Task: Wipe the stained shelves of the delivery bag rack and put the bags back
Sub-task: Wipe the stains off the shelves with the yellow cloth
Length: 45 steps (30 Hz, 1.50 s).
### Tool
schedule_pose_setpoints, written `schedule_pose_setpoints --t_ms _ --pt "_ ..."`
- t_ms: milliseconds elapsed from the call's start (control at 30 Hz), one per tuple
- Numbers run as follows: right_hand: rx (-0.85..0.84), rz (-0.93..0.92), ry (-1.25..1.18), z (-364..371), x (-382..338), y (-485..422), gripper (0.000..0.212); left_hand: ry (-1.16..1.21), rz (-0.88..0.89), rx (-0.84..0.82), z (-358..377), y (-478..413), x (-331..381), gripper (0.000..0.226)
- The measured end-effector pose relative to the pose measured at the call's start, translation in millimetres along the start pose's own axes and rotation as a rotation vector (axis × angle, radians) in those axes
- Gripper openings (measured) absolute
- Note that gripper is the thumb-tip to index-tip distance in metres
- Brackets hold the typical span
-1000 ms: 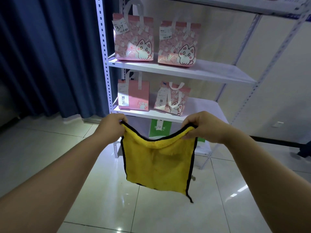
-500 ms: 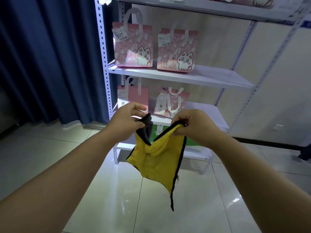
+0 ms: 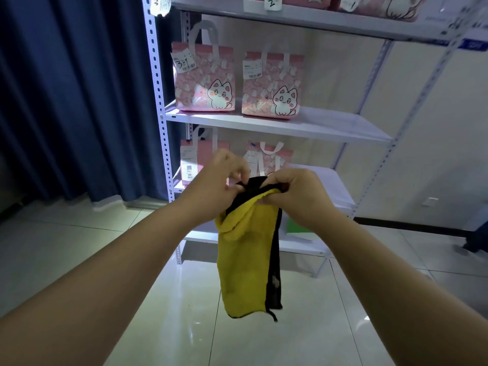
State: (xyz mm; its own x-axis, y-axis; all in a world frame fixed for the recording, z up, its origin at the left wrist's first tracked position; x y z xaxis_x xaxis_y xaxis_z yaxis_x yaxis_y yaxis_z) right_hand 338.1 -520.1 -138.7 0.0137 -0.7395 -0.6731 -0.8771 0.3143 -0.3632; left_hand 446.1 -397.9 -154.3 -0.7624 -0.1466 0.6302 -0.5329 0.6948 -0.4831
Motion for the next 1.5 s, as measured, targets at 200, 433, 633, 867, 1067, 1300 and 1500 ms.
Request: schedule_pose_setpoints --t_ms 200,433,633,867,1067,1300,1500 --pt "0.015 -0.011 -0.003 -12 5 2 0.030 -0.489 0.108 -0.333 22 19 -15 0.022" --pt "-0.004 0.045 0.149 -17 23 6 0.019 -0.540 0.042 -0.465 16 16 -9 0.011" --pt "0.030 0.161 0.083 -23 38 11 0.016 -0.354 -0.027 -0.459 10 18 -13 0.035" --pt "-0.030 0.209 0.098 -36 43 10 0.024 -0.285 -0.049 -0.226 -1 8 -12 0.030" --pt "0.061 0.195 -0.120 -51 45 13 0.033 -0.113 -0.038 0.012 -19 -3 4 0.020" --pt "0.013 0.163 0.014 -38 46 15 0.035 -0.060 -0.101 -0.091 -10 2 6 0.006" --pt "-0.147 0.146 0.157 -23 28 10 0.048 0.026 -0.090 -0.080 -3 5 16 0.008"
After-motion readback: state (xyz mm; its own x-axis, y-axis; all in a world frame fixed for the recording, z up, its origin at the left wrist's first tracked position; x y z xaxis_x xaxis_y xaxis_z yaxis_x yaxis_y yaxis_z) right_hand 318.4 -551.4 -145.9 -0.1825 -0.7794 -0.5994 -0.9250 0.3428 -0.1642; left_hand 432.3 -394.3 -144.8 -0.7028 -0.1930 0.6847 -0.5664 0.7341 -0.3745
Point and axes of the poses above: each hand's wrist, its own y-axis away from the middle knuckle, its own z-axis out of the palm, x = y × z, the point moved 4 cm from there along -y, towards the middle knuckle, and after that the axes turned 1 degree about x, right-handed, at the moved point
